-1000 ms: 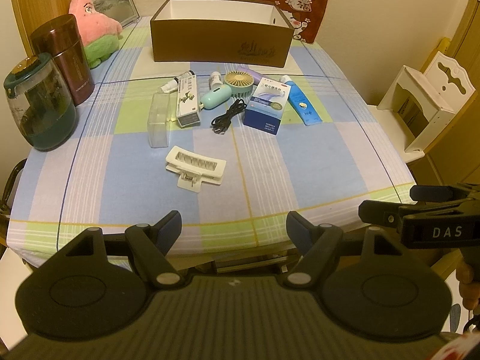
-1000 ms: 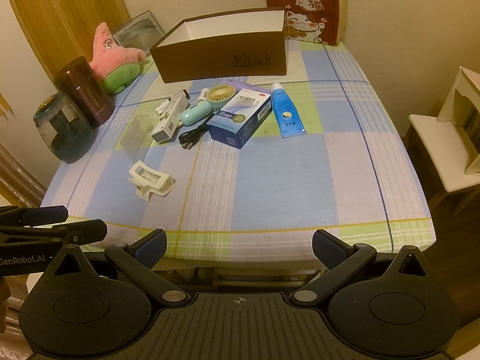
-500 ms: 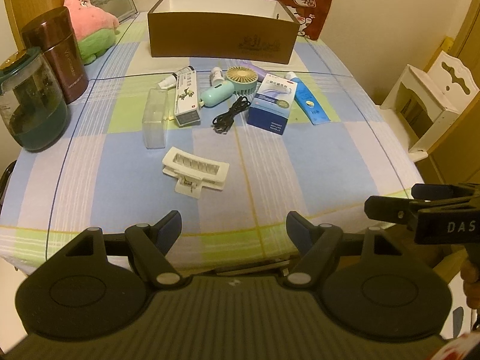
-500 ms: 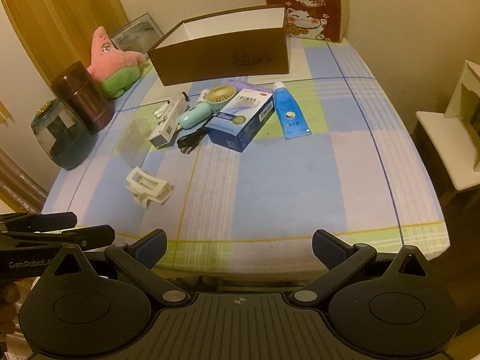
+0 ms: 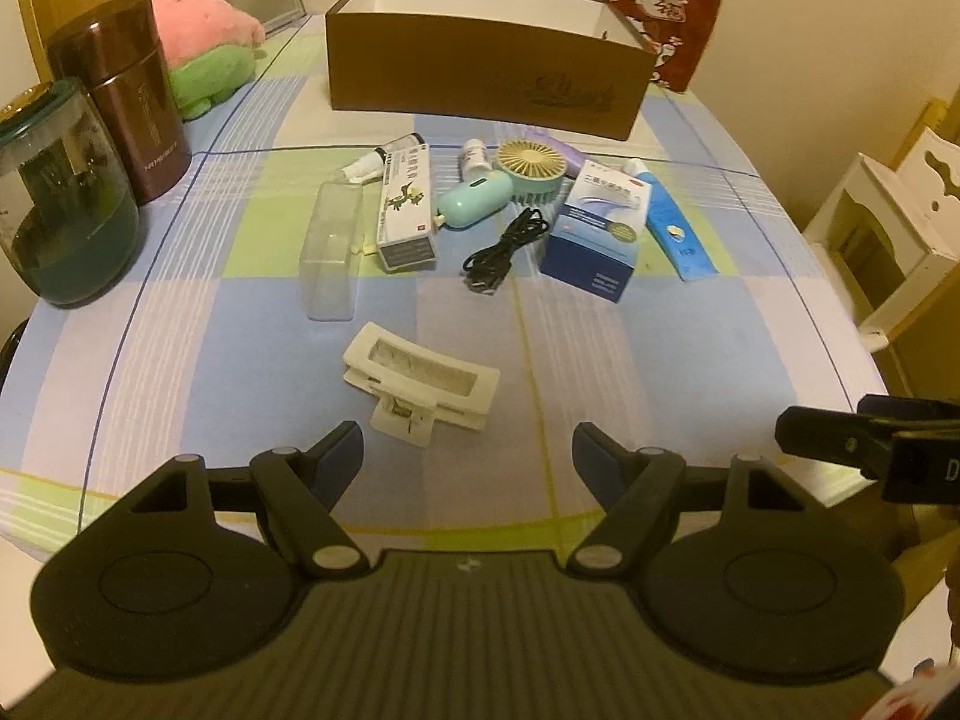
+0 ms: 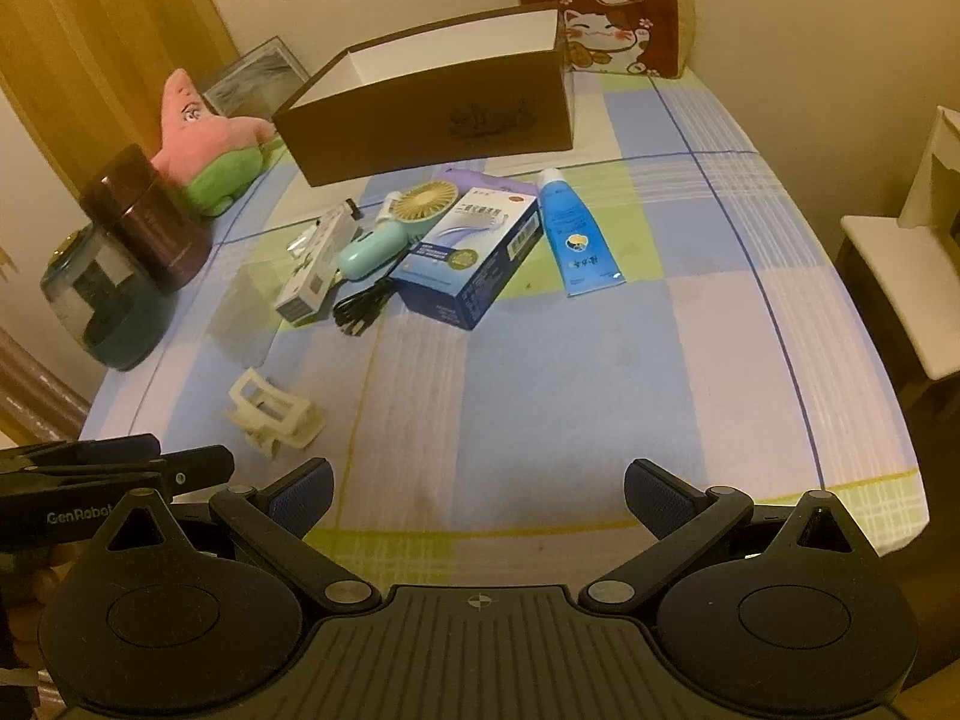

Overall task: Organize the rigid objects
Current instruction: 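Lower left gripper onto the white plastic clip and close it while right gripper approaches the medicine box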

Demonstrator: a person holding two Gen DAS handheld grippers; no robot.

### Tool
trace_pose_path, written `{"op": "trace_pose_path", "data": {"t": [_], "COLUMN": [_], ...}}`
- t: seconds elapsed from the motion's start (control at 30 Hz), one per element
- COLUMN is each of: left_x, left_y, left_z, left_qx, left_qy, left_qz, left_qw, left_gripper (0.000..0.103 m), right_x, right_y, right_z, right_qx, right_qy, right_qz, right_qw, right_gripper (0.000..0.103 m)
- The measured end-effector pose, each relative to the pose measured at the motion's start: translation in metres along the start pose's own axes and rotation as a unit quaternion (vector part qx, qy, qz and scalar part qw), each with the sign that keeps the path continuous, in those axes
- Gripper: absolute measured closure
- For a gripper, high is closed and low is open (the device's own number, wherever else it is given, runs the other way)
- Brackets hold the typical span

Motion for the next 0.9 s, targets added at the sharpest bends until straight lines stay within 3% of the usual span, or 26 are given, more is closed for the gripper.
{"op": "trace_pose_path", "data": {"t": [0.9], "left_x": [0.024], "left_y": [-0.075], "left_z": [0.009], "left_qx": [0.036], "left_qy": [0.021], "left_qz": [0.029], "left_qw": [0.9987], "left_gripper": [0.031], "right_x": [-0.011], "right_y": [-0.059], "right_z": [0.043], "right_qx": [0.039], "right_qy": [0.008], "right_qz": [0.007], "right_qw": [0.999], "right_gripper": [0.001]}}
Point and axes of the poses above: each gripper's, at about its wrist camera, not at the fingertips, and y roughly against the way its jaws point, x to its left, z to its top, the point moved 8 cm from there along -y, roughly the way its jaws point
